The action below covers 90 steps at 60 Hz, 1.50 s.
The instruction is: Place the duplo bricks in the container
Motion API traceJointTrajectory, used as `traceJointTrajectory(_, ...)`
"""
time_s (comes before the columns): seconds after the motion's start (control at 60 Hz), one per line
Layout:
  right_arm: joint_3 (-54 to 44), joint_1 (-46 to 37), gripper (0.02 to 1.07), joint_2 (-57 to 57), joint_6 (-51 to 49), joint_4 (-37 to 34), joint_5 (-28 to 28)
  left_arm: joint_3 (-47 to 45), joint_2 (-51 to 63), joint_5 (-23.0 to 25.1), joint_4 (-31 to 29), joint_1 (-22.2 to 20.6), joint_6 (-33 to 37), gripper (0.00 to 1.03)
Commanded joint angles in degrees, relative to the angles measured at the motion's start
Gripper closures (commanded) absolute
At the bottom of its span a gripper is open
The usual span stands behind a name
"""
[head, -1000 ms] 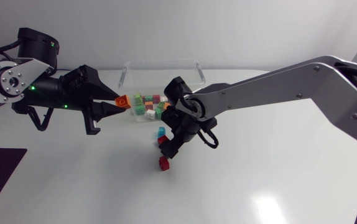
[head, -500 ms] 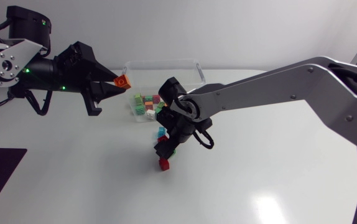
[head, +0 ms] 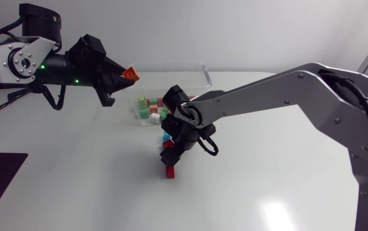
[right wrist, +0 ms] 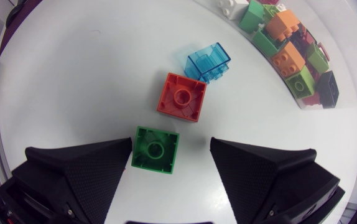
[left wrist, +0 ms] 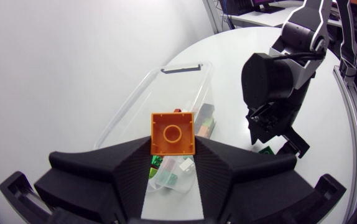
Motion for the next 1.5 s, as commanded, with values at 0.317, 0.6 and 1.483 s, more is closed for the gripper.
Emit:
traceJointTrajectory(0.317,-0.4,-0.5,0.74,0.9,1.0,-0.6,0.8,10.9,11.7,-3.7,4.0,-1.5,-6.3,0.73)
traceJointTrajectory(0.6,-3.3,-1.5,0.74,-6.5,0.2,-1.5,0.8,17.6,18.9,-9.1,5.3,-3.6,-10.1,0.31)
traceJointTrajectory(1.483,12.0,-9.8,0.74,-18.0,-1.1,-5.5,-0.3,-7.3,-2.1,-9.4,-12.6,-12.6,6.5,0.05)
